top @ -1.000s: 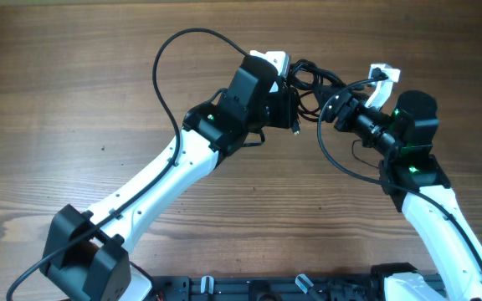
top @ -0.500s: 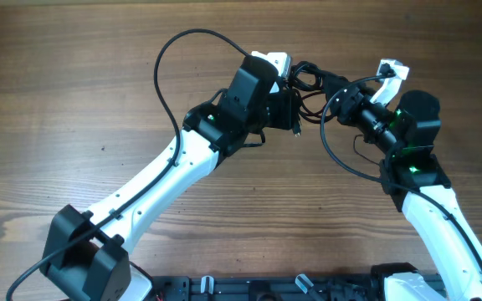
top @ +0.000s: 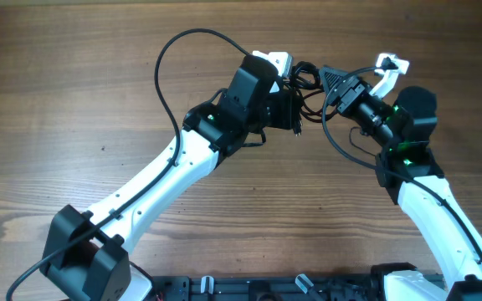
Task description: Untangle cables
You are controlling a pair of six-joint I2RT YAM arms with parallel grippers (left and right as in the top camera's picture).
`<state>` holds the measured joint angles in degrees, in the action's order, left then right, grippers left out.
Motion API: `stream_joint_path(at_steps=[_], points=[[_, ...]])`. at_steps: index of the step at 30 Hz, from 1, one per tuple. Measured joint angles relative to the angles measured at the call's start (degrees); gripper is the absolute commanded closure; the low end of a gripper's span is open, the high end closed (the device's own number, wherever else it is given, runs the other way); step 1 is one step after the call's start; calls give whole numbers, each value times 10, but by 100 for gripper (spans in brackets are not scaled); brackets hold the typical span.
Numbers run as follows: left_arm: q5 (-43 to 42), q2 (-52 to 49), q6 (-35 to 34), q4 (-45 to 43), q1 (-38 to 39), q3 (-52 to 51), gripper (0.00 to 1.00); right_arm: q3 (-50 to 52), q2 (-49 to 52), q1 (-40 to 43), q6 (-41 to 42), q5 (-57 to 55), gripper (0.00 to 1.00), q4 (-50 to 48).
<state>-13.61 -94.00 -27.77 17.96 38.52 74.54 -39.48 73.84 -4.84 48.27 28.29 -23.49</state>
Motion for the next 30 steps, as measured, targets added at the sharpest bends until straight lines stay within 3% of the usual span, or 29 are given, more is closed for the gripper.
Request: stream_joint_path(at_steps=[8, 15, 25, 30], points=[[-20, 0, 0, 1, 8, 0, 96, 0, 2, 1, 48, 31, 49, -75], [-20, 0, 0, 8, 10, 0, 96, 0, 2, 1, 66, 39, 47, -82], [126, 0, 0, 52, 11, 0, 96, 0, 2, 1, 72, 82, 45, -81], [165, 0, 0, 38, 11, 0, 96, -3, 2, 1, 81, 111, 40, 29]])
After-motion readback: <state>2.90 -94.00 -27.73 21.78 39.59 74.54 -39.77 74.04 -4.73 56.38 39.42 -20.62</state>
